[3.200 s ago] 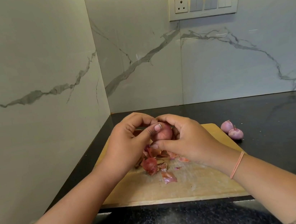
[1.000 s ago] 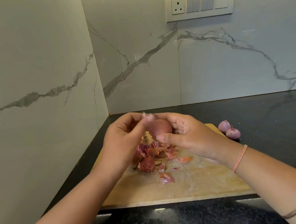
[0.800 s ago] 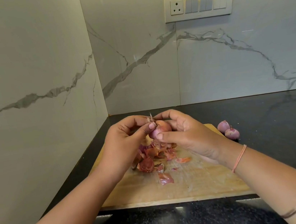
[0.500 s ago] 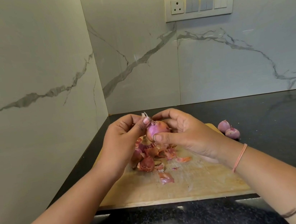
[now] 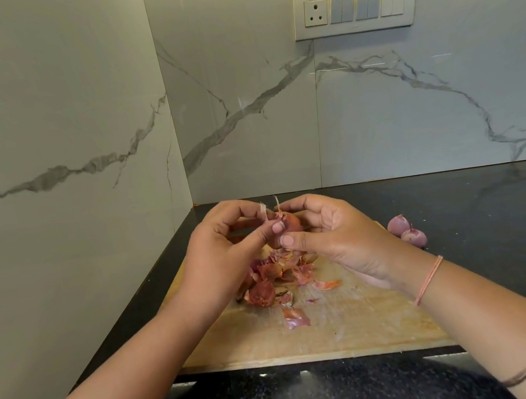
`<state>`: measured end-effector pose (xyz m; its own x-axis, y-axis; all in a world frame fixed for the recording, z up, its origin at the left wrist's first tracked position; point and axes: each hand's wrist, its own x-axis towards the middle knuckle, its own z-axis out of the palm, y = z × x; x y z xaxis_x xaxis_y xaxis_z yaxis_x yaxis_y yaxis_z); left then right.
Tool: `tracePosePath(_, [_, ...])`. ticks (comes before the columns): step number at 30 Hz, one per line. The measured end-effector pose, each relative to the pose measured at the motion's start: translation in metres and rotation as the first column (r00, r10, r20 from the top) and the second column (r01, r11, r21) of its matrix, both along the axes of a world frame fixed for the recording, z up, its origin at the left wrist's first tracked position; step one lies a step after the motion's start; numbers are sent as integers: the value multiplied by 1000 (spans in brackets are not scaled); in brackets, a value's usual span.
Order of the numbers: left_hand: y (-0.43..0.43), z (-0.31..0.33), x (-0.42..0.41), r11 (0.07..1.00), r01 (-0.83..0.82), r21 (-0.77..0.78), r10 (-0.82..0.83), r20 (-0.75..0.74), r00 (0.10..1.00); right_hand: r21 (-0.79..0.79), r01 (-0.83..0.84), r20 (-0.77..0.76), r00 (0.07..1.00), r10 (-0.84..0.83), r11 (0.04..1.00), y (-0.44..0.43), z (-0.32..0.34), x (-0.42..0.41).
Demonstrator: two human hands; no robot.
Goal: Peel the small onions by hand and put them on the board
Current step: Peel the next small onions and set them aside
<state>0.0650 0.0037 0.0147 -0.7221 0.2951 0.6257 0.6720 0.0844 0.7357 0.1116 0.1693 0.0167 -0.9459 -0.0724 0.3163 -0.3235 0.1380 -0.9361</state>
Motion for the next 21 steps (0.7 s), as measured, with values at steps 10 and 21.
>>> tracePosePath(10, [0,-1,-6,986,-140,86,129,124,984,35,-53,10,999,53,998,-3,3,4])
tracePosePath(21, [-5,1,-11,958,-243,152,209,211,955,-54,-85,13,996,86,995,2,8,6])
